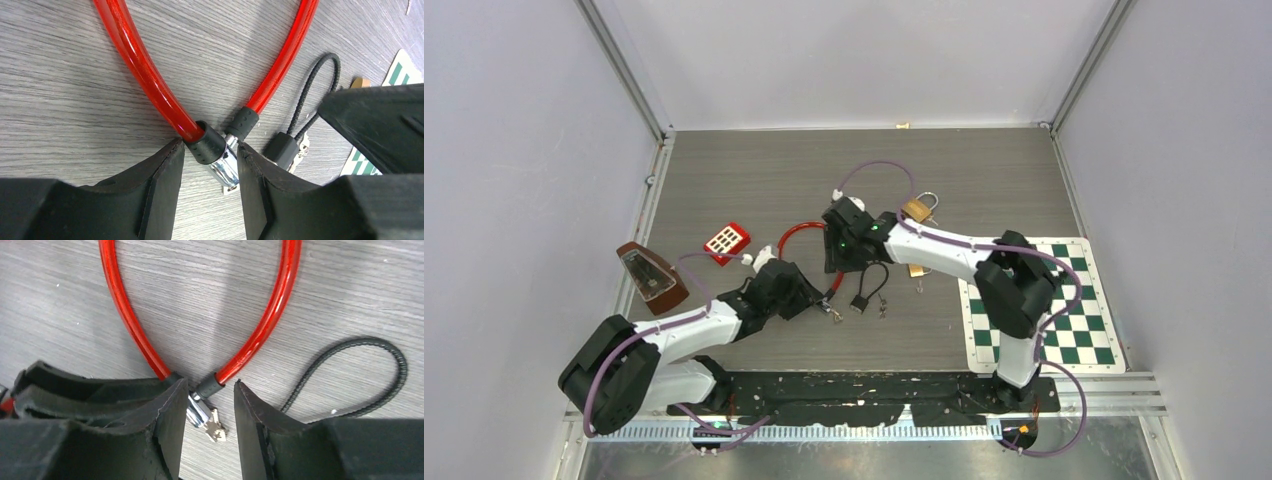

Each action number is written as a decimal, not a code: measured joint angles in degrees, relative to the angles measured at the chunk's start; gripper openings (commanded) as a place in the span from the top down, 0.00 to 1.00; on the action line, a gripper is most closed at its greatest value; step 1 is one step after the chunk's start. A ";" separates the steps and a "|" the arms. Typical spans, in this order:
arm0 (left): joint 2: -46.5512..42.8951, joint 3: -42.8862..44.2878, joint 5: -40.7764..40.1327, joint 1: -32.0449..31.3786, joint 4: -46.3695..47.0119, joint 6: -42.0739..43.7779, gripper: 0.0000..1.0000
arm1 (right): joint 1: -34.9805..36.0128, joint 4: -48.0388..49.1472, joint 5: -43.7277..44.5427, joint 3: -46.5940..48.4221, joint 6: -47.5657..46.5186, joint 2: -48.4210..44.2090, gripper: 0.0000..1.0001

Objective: Lock with the key
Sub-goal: Lock the lock.

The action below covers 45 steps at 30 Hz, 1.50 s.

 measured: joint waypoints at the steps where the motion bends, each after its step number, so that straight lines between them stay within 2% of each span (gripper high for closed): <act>1: -0.07 -0.17 -0.09 0.00 0.17 -0.20 0.52 | 0.28 -3.23 1.01 2.67 1.20 1.68 0.56; 5: -0.17 -0.68 -0.11 0.00 1.03 -1.11 0.52 | 1.44 -9.57 4.04 9.90 5.07 8.39 0.57; 10: 0.02 -1.01 -0.09 0.00 2.23 -1.27 0.53 | 1.95 -15.23 6.67 10.49 8.02 11.67 0.57; 21: 0.13 -1.79 -0.17 0.00 4.17 -1.51 0.52 | 1.92 -17.07 7.39 13.55 10.54 15.12 0.64; 23: 0.11 -1.92 -0.22 0.00 4.50 -1.55 0.52 | 1.95 -18.08 7.50 14.60 10.62 15.78 0.71; 24: 0.11 -1.99 -0.24 0.00 4.70 -1.60 0.52 | 1.95 -18.82 7.61 15.58 10.75 16.37 0.80; 26: 0.11 -2.14 -0.26 0.00 5.09 -1.62 0.50 | 2.05 -19.85 7.80 17.00 10.69 17.27 0.92; 27: 0.11 -2.23 -0.26 0.00 5.27 -1.64 0.49 | 2.08 -19.98 7.89 17.44 11.45 17.66 0.94; 35: -0.81 -4.02 -0.17 -0.02 8.57 -1.92 0.43 | 1.75 -17.14 6.97 14.71 13.33 16.06 0.95; 45: 0.00 -8.81 -1.95 0.00 18.58 -5.51 0.43 | -1.62 -11.72 -1.99 7.50 20.65 11.72 0.95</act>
